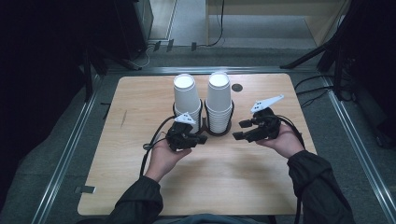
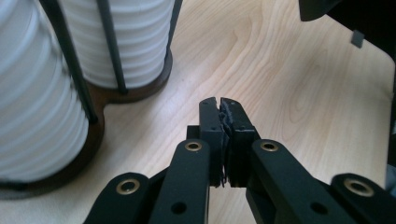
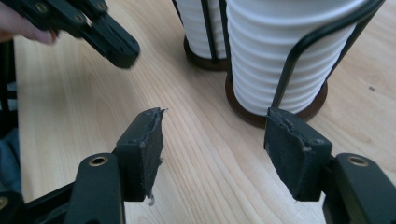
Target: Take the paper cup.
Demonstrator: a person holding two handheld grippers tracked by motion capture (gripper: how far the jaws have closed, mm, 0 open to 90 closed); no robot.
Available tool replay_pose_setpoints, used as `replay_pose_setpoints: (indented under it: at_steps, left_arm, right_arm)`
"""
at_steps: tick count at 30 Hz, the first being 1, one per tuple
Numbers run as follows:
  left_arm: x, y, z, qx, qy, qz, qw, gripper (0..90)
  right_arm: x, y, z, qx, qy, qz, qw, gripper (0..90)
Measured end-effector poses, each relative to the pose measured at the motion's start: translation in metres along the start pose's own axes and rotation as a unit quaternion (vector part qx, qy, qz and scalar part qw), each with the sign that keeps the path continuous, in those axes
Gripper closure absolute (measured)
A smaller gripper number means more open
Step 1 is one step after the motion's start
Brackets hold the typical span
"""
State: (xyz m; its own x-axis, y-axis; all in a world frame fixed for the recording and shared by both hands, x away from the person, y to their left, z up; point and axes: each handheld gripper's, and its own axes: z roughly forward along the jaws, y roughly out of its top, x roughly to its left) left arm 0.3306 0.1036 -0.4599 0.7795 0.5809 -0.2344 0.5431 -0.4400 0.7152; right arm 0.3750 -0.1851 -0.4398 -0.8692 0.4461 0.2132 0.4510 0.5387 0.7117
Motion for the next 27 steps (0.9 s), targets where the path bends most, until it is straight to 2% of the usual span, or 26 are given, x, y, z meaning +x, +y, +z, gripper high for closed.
replay_pose_setpoints:
  at_steps: [4, 7, 13, 17, 21, 24, 27]
  left_arm:
    - [-0.004, 0.014, 0.0, -0.011, 0.009, 0.012, 0.9998, 89.9]
    - [-0.003, 0.022, 0.002, -0.019, 0.013, 0.01, 0.9997, 90.0]
    - [0.003, 0.036, 0.008, -0.014, 0.028, -0.011, 0.9994, 90.0]
    - [0.003, 0.044, 0.009, -0.016, 0.054, -0.011, 0.9983, 90.0]
    - [0.005, 0.05, 0.011, -0.009, 0.073, -0.018, 0.9971, 90.0]
    - [0.007, 0.054, 0.012, -0.018, 0.07, -0.036, 0.9967, 90.0]
    - [0.004, 0.057, 0.014, -0.018, 0.083, -0.03, 0.9959, 90.0]
  right_arm:
    - [-0.002, 0.009, -0.005, 0.001, -0.004, -0.003, 1.0, 34.5]
    - [-0.003, 0.018, -0.008, 0.0, -0.004, -0.002, 1.0, 33.0]
    - [-0.007, 0.034, -0.011, 0.0, -0.004, 0.004, 1.0, 32.9]
    - [-0.01, 0.047, -0.013, -0.005, -0.011, -0.004, 0.9999, 29.1]
    - [-0.015, 0.059, -0.015, -0.021, -0.012, 0.003, 0.9997, 26.8]
    - [-0.017, 0.069, -0.015, -0.024, -0.016, 0.001, 0.9996, 25.7]
    - [-0.019, 0.08, -0.013, -0.015, -0.027, -0.007, 0.9995, 24.3]
